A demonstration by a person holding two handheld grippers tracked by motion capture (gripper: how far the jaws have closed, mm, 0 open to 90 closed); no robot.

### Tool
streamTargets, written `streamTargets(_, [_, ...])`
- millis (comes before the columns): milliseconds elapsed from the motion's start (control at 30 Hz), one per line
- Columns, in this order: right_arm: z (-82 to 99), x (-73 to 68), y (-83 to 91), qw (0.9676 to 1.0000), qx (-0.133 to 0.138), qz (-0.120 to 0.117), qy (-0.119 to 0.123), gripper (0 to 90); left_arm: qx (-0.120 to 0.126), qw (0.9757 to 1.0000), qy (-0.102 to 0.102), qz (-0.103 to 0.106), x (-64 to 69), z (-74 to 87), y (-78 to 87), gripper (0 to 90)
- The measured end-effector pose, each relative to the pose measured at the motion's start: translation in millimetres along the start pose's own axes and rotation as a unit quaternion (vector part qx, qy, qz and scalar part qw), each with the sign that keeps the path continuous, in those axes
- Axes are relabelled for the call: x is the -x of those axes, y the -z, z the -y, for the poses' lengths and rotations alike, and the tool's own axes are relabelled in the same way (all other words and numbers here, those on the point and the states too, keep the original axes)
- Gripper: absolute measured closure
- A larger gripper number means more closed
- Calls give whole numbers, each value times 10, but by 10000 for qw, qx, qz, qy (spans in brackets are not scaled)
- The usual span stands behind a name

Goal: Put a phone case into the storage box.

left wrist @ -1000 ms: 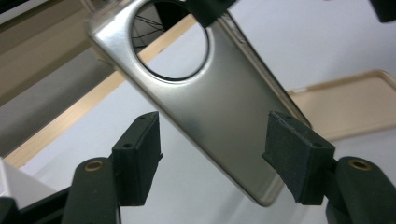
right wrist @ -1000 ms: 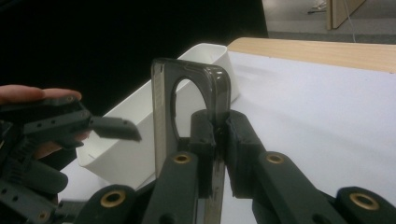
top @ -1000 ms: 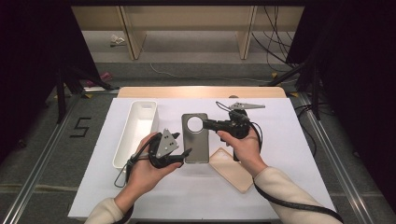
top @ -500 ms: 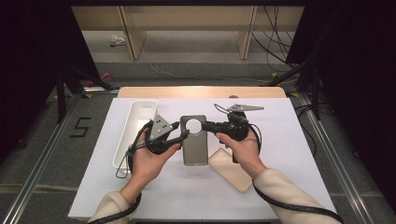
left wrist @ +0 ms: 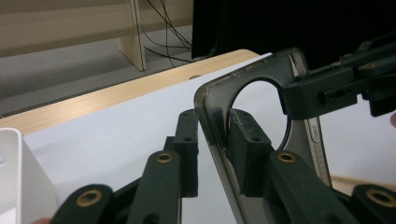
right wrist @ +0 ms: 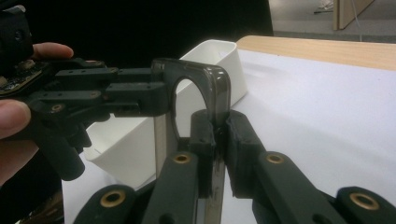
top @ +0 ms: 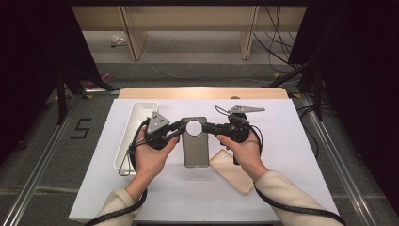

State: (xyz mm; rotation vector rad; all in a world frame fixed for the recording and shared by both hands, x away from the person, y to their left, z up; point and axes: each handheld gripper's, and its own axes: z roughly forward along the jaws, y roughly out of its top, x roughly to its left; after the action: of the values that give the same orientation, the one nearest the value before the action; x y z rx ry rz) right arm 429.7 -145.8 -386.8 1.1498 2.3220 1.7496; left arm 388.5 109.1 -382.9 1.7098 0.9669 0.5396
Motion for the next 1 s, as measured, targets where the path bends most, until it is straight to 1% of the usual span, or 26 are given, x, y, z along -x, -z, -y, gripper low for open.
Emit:
streamTargets(133, [1, -4, -1, 10000, -2, 7, 40, 826, 61, 9998, 170, 10, -13, -2, 12, 793])
streamTargets(367, [27, -24, -44, 9998, -69, 31, 208, 823, 133, 9996, 224, -102, -2, -4, 41, 843])
streamTargets(467, [33, -29, -55, 9997, -74, 49, 245, 823, 151, 9996, 181, -163, 11, -1, 51, 848])
streamTargets(567, [30, -34, -52, 9995, -76, 71, 291, 822, 164, 9996, 154, -185, 24, -10, 56, 850])
streamTargets(700, [28, -35, -50, 9994, -46, 90, 332, 821, 173, 9996, 67, -220, 35, -27, 58, 851])
streamTargets(967, [29, -30, -46, 9990, 26, 145, 415, 815, 191, 9996, -12, -218, 46, -54, 55, 853])
streamTargets(1000, [28, -33, -47, 9989, 31, 154, 440, 813, 185, 9996, -47, -215, 46, -59, 57, 854])
